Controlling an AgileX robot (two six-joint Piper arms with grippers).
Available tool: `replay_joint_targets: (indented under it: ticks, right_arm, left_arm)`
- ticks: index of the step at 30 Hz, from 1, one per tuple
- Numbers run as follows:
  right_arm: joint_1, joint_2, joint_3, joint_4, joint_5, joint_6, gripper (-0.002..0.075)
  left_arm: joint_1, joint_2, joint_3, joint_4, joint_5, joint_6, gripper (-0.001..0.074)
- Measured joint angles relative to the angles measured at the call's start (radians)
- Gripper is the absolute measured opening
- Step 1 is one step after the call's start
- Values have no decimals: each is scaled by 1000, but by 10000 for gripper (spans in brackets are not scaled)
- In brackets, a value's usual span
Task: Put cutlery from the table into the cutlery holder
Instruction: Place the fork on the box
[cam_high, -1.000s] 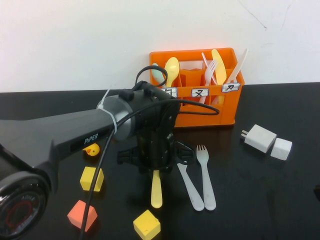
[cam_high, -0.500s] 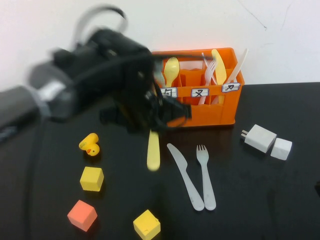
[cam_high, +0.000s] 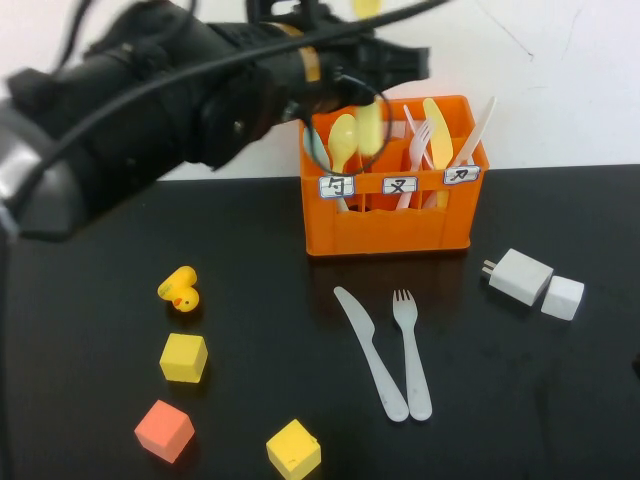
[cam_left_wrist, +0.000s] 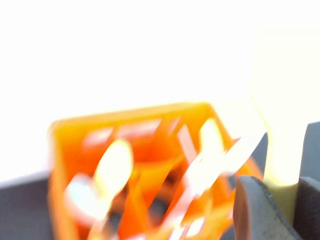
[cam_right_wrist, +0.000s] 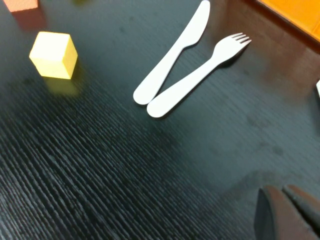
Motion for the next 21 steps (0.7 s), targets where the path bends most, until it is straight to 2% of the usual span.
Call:
replay_joint_targets:
  ticks: [8, 12, 16, 21]
  right_arm:
    - [0, 0, 0, 0, -8, -7, -2]
    - [0, 0, 0, 0, -10, -7, -2]
    - [0, 0, 0, 0, -10, -7, -2]
    - [0, 0, 0, 0, -10, -8, -2]
  left_arm:
    - [4, 124, 2, 64, -394, 1, 123]
    - [32, 208, 2, 96, -590, 65, 123]
    - [76, 260, 4, 106, -702, 89, 123]
    - [118, 278, 4, 109, -732, 93, 123]
